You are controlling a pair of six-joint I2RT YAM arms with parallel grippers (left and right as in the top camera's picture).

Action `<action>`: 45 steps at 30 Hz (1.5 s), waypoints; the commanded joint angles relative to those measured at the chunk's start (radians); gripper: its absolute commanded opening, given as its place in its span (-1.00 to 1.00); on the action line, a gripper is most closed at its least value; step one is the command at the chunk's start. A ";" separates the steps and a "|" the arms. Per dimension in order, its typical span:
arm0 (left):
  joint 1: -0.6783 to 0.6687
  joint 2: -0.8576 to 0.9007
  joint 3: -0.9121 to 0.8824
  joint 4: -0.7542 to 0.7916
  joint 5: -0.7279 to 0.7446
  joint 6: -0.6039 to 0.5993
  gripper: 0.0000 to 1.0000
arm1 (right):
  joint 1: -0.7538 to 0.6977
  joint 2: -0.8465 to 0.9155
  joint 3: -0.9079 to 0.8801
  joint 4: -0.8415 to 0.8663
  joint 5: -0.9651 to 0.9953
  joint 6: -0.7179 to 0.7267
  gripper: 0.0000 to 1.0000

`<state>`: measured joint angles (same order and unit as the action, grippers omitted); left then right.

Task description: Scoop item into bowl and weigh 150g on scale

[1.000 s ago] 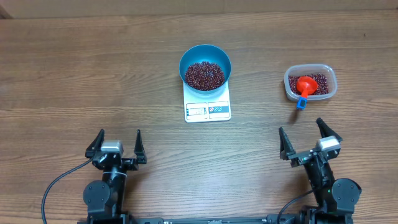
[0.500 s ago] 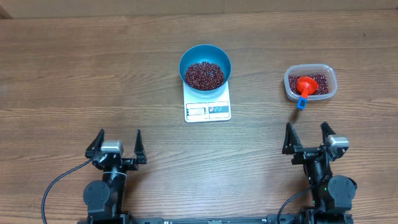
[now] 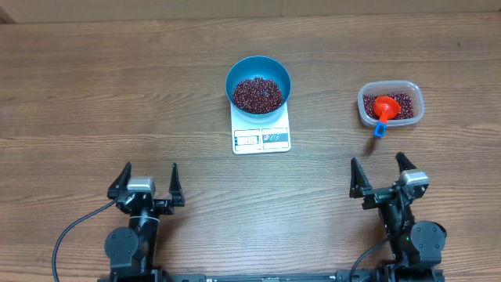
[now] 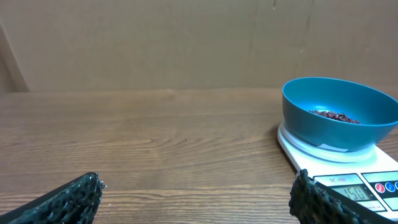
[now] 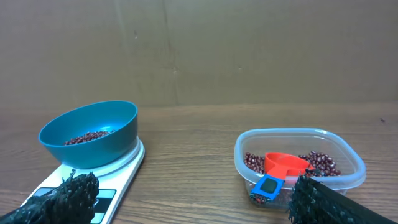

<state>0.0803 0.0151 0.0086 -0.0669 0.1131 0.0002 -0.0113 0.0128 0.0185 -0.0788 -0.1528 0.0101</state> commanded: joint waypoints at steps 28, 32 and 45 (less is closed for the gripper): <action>0.003 -0.011 -0.004 -0.002 0.008 0.012 0.99 | 0.005 -0.011 -0.011 0.014 -0.058 0.012 1.00; 0.003 -0.011 -0.004 -0.002 0.008 0.012 0.99 | 0.005 -0.011 -0.011 0.014 -0.058 0.012 1.00; 0.003 -0.011 -0.004 -0.002 0.008 0.012 1.00 | -0.024 -0.011 -0.011 0.014 -0.058 0.012 1.00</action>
